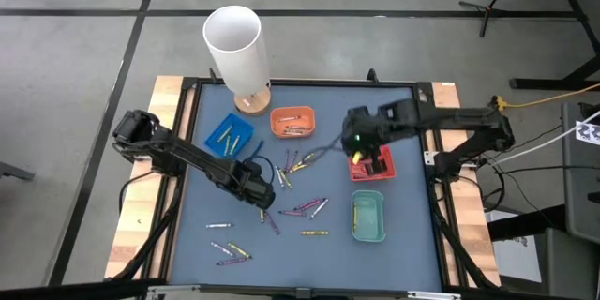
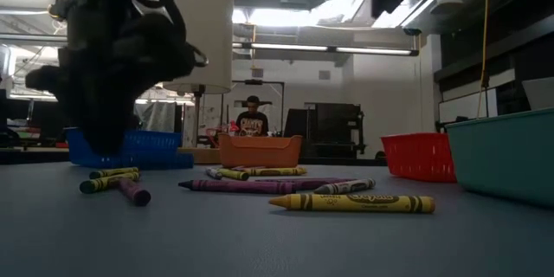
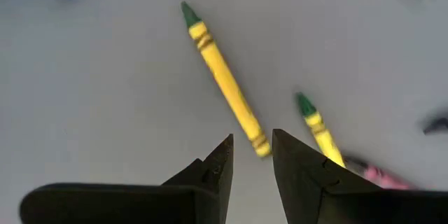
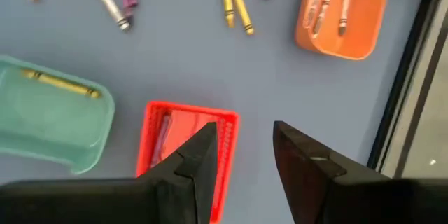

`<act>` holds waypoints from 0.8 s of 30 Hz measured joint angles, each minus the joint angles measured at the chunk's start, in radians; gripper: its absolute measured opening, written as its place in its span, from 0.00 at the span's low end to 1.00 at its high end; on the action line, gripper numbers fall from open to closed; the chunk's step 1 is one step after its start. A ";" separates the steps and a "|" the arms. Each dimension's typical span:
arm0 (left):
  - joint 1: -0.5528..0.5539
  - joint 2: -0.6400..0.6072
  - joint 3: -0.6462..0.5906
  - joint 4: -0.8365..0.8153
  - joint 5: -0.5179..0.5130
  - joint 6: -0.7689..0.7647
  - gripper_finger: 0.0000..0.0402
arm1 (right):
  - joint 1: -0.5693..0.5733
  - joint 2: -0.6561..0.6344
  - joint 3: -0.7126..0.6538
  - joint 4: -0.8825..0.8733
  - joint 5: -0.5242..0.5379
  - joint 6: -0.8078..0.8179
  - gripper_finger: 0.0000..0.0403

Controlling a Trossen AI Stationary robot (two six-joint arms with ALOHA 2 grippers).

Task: Sort crayons
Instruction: Put the green crayon into the dark blue bin

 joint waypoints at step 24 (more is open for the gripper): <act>0.000 0.071 0.000 0.015 -0.105 -0.075 0.21 | 0.245 -0.410 -0.759 0.824 0.217 0.292 0.34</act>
